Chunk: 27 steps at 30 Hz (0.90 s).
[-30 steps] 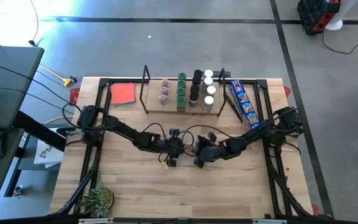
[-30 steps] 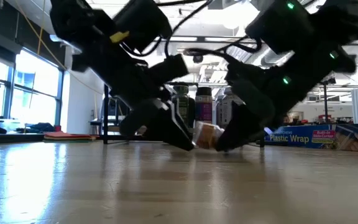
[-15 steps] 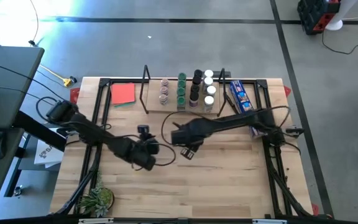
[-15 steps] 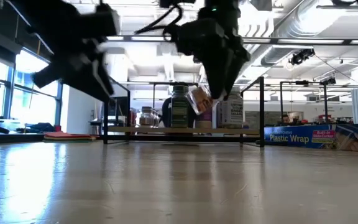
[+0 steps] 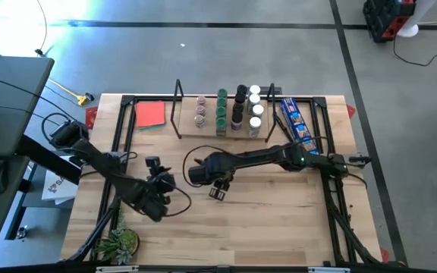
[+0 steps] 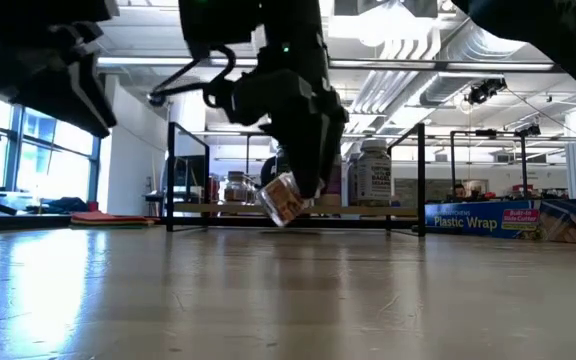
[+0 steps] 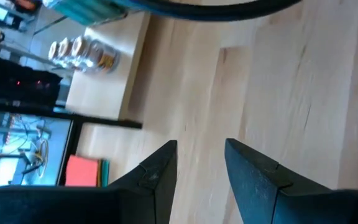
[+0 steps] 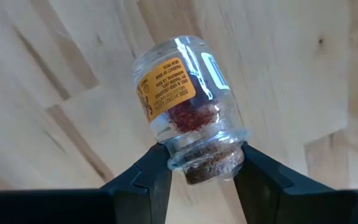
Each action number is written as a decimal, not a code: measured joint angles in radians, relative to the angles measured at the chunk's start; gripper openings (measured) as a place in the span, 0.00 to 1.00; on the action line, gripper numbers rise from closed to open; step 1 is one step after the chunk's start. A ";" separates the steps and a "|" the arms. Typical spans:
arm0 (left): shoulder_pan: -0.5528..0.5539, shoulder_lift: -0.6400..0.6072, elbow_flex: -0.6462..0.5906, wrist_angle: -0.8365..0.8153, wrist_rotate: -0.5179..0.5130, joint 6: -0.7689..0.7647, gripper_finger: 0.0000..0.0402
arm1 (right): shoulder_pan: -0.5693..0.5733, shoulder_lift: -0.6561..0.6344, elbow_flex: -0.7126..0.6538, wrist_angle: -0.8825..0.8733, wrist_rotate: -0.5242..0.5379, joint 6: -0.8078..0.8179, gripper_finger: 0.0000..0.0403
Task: Shelf spices
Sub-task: Put the brown seasoning bottle on the shelf aligned with the other brown seasoning bottles
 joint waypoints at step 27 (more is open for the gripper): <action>0.120 0.047 -0.629 1.962 0.282 0.516 0.01 | 0.091 0.005 -0.047 0.221 0.033 -0.089 0.35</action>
